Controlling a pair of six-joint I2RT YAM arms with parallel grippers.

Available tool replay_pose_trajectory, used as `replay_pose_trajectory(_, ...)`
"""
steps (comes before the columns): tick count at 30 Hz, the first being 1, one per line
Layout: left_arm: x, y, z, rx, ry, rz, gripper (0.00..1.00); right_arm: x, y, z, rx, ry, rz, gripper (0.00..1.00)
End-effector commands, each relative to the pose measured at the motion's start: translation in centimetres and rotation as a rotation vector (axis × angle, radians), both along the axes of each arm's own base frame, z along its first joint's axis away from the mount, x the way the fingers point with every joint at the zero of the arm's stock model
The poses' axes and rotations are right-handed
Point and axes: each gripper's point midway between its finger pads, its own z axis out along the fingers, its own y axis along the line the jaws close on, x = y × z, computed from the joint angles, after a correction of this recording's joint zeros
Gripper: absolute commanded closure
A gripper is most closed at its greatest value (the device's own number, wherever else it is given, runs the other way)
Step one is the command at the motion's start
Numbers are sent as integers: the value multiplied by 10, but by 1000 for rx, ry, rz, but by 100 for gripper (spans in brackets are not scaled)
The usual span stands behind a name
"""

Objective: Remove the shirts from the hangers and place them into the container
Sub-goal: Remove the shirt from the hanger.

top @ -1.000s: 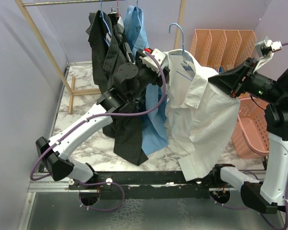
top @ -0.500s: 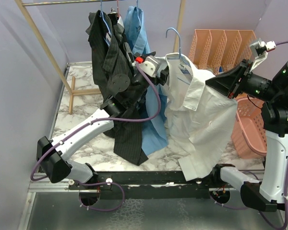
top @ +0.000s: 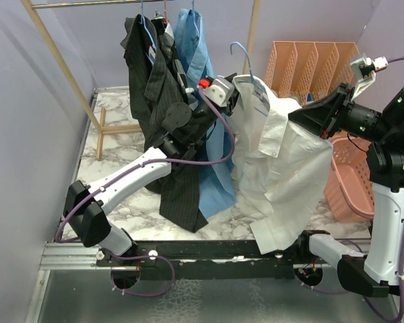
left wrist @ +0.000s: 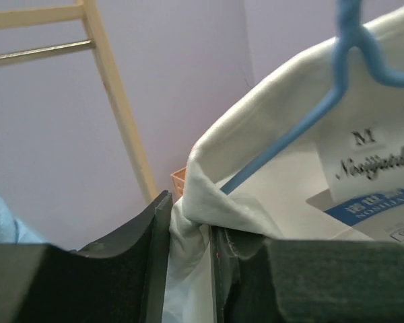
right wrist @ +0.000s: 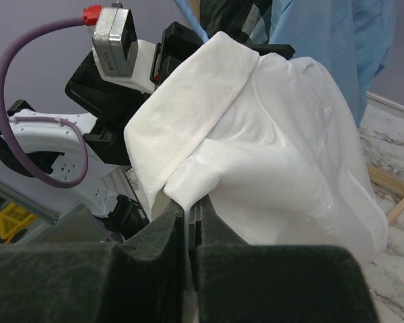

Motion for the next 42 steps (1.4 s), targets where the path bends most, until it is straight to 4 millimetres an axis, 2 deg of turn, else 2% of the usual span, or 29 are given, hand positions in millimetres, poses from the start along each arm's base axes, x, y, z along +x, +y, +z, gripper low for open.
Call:
replay_pose_trajectory(1, -7, 7, 32, -122, -76, -8, 88, -10, 5, 8, 4, -36, 55, 99)
replay_pose_trajectory(3, -8, 8, 36, -132, -83, -8, 100, -9, 5, 7, 4, -34, 53, 99)
replay_pose_trajectory(12, -12, 13, 44, -73, -43, -2, 100, 6, -1, 2, -17, -23, -12, 99)
replay_pose_trajectory(16, -7, 20, 50, -28, -6, 48, 100, 16, -5, -4, -36, -16, -53, 99)
replay_pose_trajectory(17, -4, 21, 51, -10, 11, 66, 100, 19, -8, -6, -49, -19, -72, 94)
replay_pose_trajectory(21, 7, 24, 56, 69, 77, 124, 100, 33, -23, -9, -136, -63, -182, 57)
replay_pose_trajectory(25, 20, 22, 58, 136, 144, 167, 100, 36, -38, 7, -196, -149, -292, 40)
replay_pose_trajectory(28, 28, 23, 60, 164, 196, 207, 100, 33, -51, 29, -213, -231, -392, 33)
replay_pose_trajectory(30, 36, 20, 53, 186, 235, 235, 100, 31, -63, 43, -223, -286, -477, 32)
replay_pose_trajectory(34, 42, 22, 50, 228, 272, 299, 100, 23, -78, 57, -249, -367, -573, 30)
replay_pose_trajectory(37, 44, 21, 41, 257, 286, 338, 100, 20, -80, 51, -272, -376, -580, 30)
replay_pose_trajectory(39, 44, 18, 33, 289, 290, 358, 100, 22, -79, 41, -287, -349, -565, 30)
replay_pose_trajectory(42, 36, 12, 32, 285, 281, 321, 100, 29, -78, 25, -310, -315, -547, 31)
